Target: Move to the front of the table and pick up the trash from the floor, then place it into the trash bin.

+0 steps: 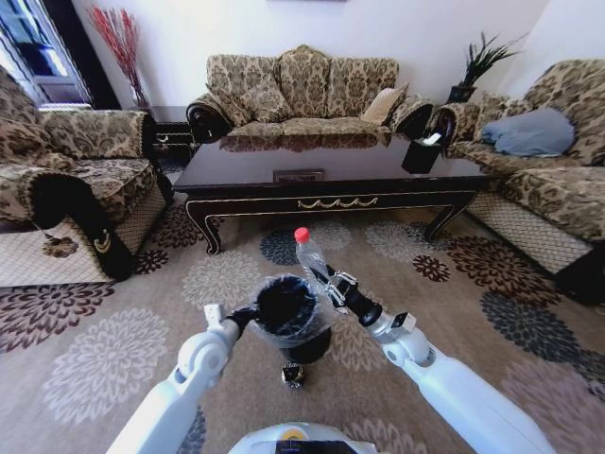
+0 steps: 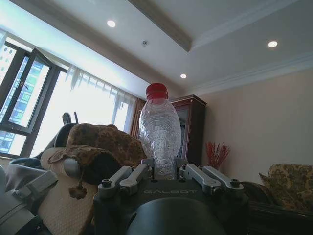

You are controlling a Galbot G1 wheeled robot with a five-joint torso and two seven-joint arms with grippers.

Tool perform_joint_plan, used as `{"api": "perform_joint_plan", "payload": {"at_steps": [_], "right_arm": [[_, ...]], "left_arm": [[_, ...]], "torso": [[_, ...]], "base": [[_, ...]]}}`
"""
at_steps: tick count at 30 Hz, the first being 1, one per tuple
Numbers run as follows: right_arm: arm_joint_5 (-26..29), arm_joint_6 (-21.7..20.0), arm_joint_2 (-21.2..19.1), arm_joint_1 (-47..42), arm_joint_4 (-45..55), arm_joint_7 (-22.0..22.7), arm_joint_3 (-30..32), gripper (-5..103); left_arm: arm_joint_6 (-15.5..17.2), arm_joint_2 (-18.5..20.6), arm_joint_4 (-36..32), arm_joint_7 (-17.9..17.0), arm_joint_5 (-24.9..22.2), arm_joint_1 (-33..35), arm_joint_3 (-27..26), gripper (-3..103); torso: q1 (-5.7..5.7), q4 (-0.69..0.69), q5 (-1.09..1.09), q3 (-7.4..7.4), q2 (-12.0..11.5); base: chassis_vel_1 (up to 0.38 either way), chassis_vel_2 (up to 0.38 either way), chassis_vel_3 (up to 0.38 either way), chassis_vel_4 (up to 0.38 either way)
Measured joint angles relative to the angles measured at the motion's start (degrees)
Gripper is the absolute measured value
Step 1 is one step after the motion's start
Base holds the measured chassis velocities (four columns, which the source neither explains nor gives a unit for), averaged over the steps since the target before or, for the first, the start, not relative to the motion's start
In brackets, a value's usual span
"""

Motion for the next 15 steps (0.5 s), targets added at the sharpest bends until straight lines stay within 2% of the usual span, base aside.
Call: {"api": "perform_joint_plan", "payload": {"at_steps": [9, 15], "right_arm": [[-3.4, 1.1, 0.8, -1.9, -2.7, -1.0, -0.8, 19], [-4.7, 1.8, 1.3, -3.0, -4.5, -1.0, -0.4, 19]], "left_arm": [[0.1, -1.4, 2.0, -1.3, -3.0, -5.3, 3.9, 4], [0.2, -1.8, 1.1, -2.1, -3.7, -5.8, 4.6, 4]], "torso": [[0.0, -0.01, 0.0, 0.0, 0.0], [0.0, 0.0, 0.0, 0.0, 0.0]], "base": [[0.0, 0.0, 0.0, 0.0], [0.0, 0.0, 0.0, 0.0]]}}
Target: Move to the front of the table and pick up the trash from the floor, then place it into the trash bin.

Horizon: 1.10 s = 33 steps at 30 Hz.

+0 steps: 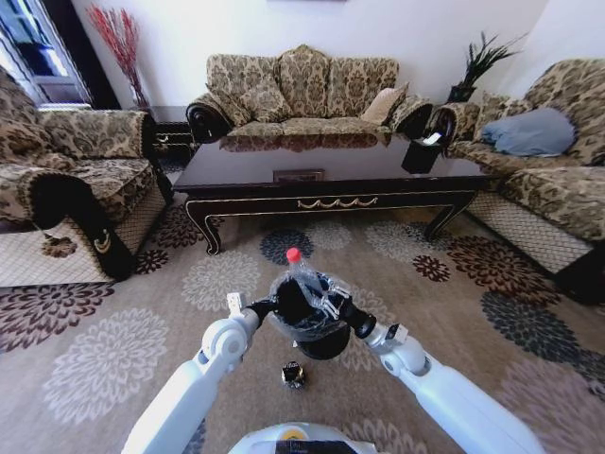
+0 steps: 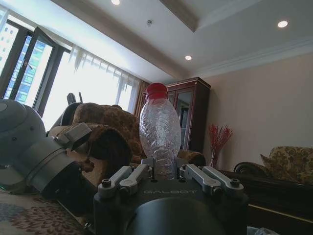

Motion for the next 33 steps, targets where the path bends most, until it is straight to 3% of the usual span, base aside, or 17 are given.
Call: {"api": "perform_joint_plan", "payload": {"at_steps": [4, 6, 11, 13, 15, 19, 21, 22, 25, 27, 31, 33], "right_arm": [[-0.1, 0.2, -0.2, -0.5, -0.5, 0.0, 1.1, 16], [-0.1, 0.2, -0.3, -0.8, -0.5, 0.0, 1.4, 20], [0.0, 0.3, -0.6, -1.2, -0.1, 0.1, 1.9, 36], [0.1, 0.3, -0.6, -1.3, 0.3, 0.1, 2.0, 47], [0.1, 0.3, -0.6, -1.4, 0.3, 0.1, 2.0, 47], [0.1, 0.3, -0.7, -1.6, 0.5, 0.1, 2.3, 69], [0.2, 0.3, -0.7, -1.7, 0.6, 0.1, 2.4, 69], [0.2, 0.3, -0.8, -1.8, 0.9, 0.1, 2.5, 80], [0.4, 0.3, -0.9, -1.9, 1.3, 0.2, 2.9, 85], [0.8, 0.4, -1.1, -2.1, 2.0, 0.3, 3.6, 95], [1.7, 0.3, -1.4, -2.4, 2.9, 0.9, 5.2, 100], [2.3, 0.0, -1.8, -3.2, 3.6, 1.5, 7.2, 100]], "left_arm": [[0.4, 0.0, -0.7, -0.1, 0.0, 0.6, 0.1, 4], [0.5, 0.0, -0.7, -0.2, 0.1, 0.7, 0.1, 4], [0.6, 0.4, -0.9, -0.3, 0.2, 0.8, -0.4, 4], [0.6, 0.5, -1.0, -0.3, 0.3, 1.0, -0.6, 4], [0.6, 0.6, -1.0, -0.3, 0.3, 1.0, -0.7, 4], [0.6, 0.7, -1.0, -0.3, 0.6, 1.4, -1.2, 4], [0.6, 0.8, -1.0, -0.3, 0.6, 1.4, -1.3, 4], [0.6, 0.9, -1.0, -0.3, 0.8, 1.6, -1.5, 4], [0.6, 1.0, -1.1, -0.3, 1.2, 1.8, -1.8, 4], [0.6, 1.2, -1.3, -0.3, 1.6, 2.3, -2.6, 4], [0.6, 1.7, -2.3, -0.4, 1.6, 3.2, -4.5, 4], [0.7, 2.7, -3.5, -0.6, 1.4, 4.8, -8.0, 4]], "torso": [[0.0, 0.0, 0.0, 0.0, 0.0], [0.0, 0.0, -0.01, 0.0, 0.0], [0.0, 0.0, -0.01, 0.0, 0.0], [0.0, 0.0, -0.01, 0.0, 0.0], [0.0, 0.0, -0.01, 0.0, 0.0], [0.0, 0.0, -0.01, 0.0, 0.0], [0.0, 0.0, -0.01, 0.0, 0.0], [0.0, 0.0, -0.01, 0.0, 0.0], [0.0, 0.0, -0.01, 0.0, 0.0], [0.0, 0.0, -0.01, 0.0, 0.0], [-0.01, 0.0, -0.01, 0.0, 0.0], [0.0, -0.01, -0.02, 0.0, 0.0]], "base": [[0.0, 0.0, 0.0, 0.0], [0.0, 0.0, 0.0, 0.0], [0.0, 0.0, 0.0, 0.0], [0.0, 0.0, 0.0, 0.0], [0.0, 0.0, 0.0, 0.0], [0.0, 0.0, 0.0, 0.0], [0.0, 0.0, 0.0, 0.0], [0.0, 0.0, 0.0, 0.0], [0.0, 0.0, 0.0, 0.0], [0.0, 0.0, 0.0, 0.0], [0.0, 0.0, 0.0, 0.0], [0.0, 0.0, 0.0, 0.0]]}}
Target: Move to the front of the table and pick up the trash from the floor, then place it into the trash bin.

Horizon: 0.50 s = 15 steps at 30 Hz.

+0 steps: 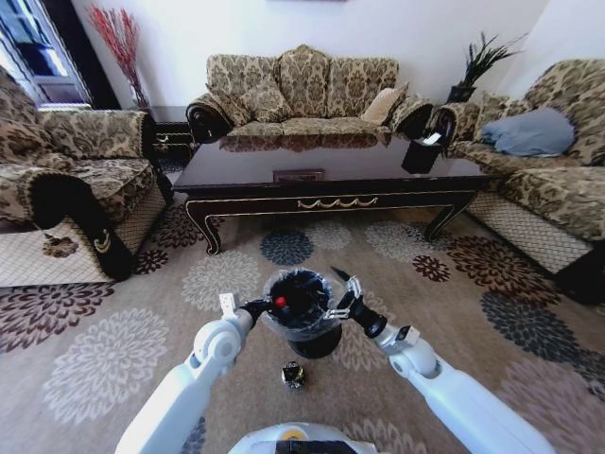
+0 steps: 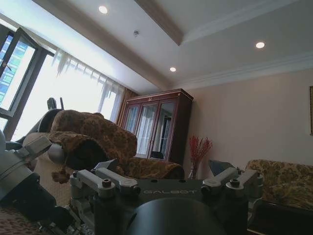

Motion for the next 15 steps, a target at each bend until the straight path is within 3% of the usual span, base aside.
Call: {"api": "perform_joint_plan", "payload": {"at_steps": [6, 8, 15], "right_arm": [[-0.6, -1.7, -0.6, -2.9, 0.5, 3.9, 3.7, 100], [-1.6, -3.4, -0.7, -4.8, 0.5, 7.7, 4.8, 100], [-6.2, -6.1, 0.0, -7.2, -1.6, 13.5, 3.9, 100]], "left_arm": [[0.0, 3.3, -3.2, -0.2, -2.6, 4.1, -9.4, 4], [-0.2, 5.4, -5.4, -0.5, -4.7, 6.7, -14.2, 4], [-0.7, 7.3, -8.8, -0.5, -5.8, 11.8, -22.8, 4]], "torso": [[0.0, 0.03, 0.0, 0.0, 0.0], [0.0, 0.02, 0.0, 0.0, 0.0], [-0.01, 0.02, 0.01, 0.0, 0.0]], "base": [[0.0, 0.0, 0.0, 0.0], [0.0, 0.0, 0.0, 0.0], [0.0, 0.0, 0.0, 0.0]]}}
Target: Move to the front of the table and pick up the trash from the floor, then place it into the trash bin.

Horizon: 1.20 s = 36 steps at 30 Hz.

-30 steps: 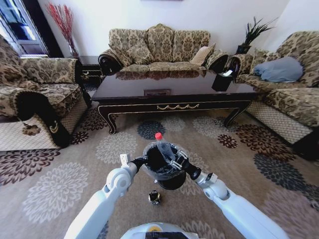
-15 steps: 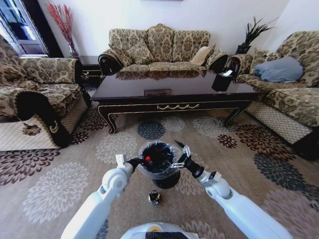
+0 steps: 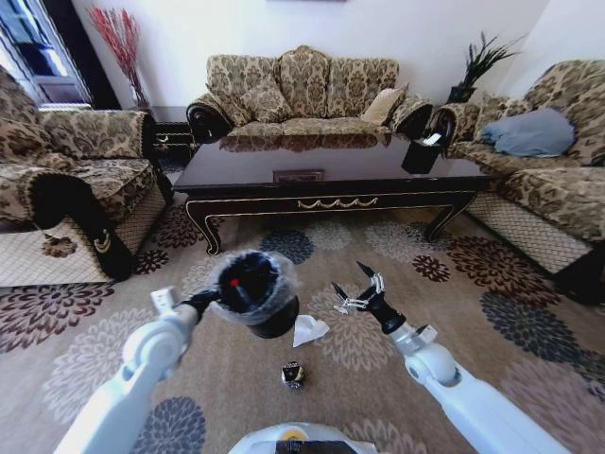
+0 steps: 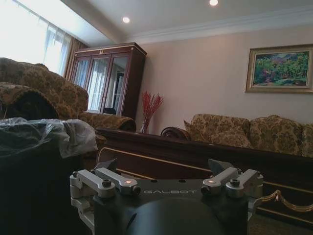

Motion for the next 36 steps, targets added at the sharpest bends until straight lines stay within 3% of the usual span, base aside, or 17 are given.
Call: {"api": "perform_joint_plan", "payload": {"at_steps": [7, 12, 17, 20, 22, 23, 26, 27, 30, 36], "right_arm": [[-12.1, 0.1, 0.6, 1.4, -7.9, 0.0, -6.5, 100], [-14.6, -0.1, 0.3, 3.9, -12.5, -1.4, -11.4, 100], [-17.8, 0.4, 0.3, 8.4, -17.7, -8.1, -13.9, 100], [-25.0, 5.1, 1.4, 13.0, -23.1, -19.1, -13.1, 100], [-25.9, 5.7, 1.5, 13.5, -23.6, -20.3, -12.8, 100], [-29.9, 8.4, 2.2, 15.8, -25.3, -25.5, -12.1, 100], [-34.9, 11.1, 3.1, 19.1, -27.2, -31.8, -12.0, 100], [-34.9, 11.1, 3.1, 19.1, -27.2, -31.8, -12.0, 100], [-40.3, 14.2, 4.7, 22.3, -29.4, -39.3, -11.8, 100], [-43.1, 15.6, 7.4, 24.6, -33.6, -46.1, -13.5, 100]], "left_arm": [[0.0, 0.4, -3.0, -0.1, -2.6, 2.1, -7.6, 4], [0.0, 0.7, -4.2, -0.2, -3.0, 3.4, -9.9, 4], [0.2, -0.2, -5.6, -0.2, -3.0, 4.7, -10.4, 4], [0.6, -0.8, -6.6, -0.2, -2.7, 5.6, -10.4, 4], [0.6, -0.8, -6.6, -0.2, -2.7, 5.7, -10.4, 4], [0.7, -0.9, -6.8, -0.2, -2.5, 6.1, -10.5, 4], [0.7, -1.1, -6.8, -0.2, -2.1, 6.5, -10.5, 4], [0.7, -1.1, -6.8, -0.2, -2.1, 6.5, -10.5, 4], [0.8, -1.5, -6.8, -0.2, -1.8, 6.6, -10.5, 4], [0.8, -1.9, -7.0, -0.2, -1.7, 6.7, -10.7, 4]], "torso": [[0.0, -0.02, 0.0, 0.0, 0.0], [0.0, -0.01, -0.01, 0.0, 0.0], [0.0, -0.01, 0.01, 0.0, 0.0], [0.01, -0.02, 0.02, 0.0, 0.0], [0.0, -0.01, 0.01, 0.0, 0.0], [0.01, -0.01, 0.0, 0.0, 0.0], [0.0, -0.01, 0.0, 0.0, 0.0], [0.0, -0.01, 0.0, 0.0, 0.0], [0.0, 0.0, 0.0, 0.0, 0.0], [0.01, -0.02, 0.01, 0.0, 0.0]], "base": [[0.0, 0.0, 0.0, 0.0], [0.0, 0.0, 0.0, 0.0], [0.0, 0.0, 0.0, 0.0], [0.0, 0.0, 0.0, 0.0], [0.0, 0.0, 0.0, 0.0], [0.0, 0.0, 0.0, 0.0], [0.0, 0.0, 0.0, 0.0], [0.0, 0.0, 0.0, 0.0], [0.0, 0.0, 0.0, 0.0], [0.0, 0.0, 0.0, 0.0]]}}
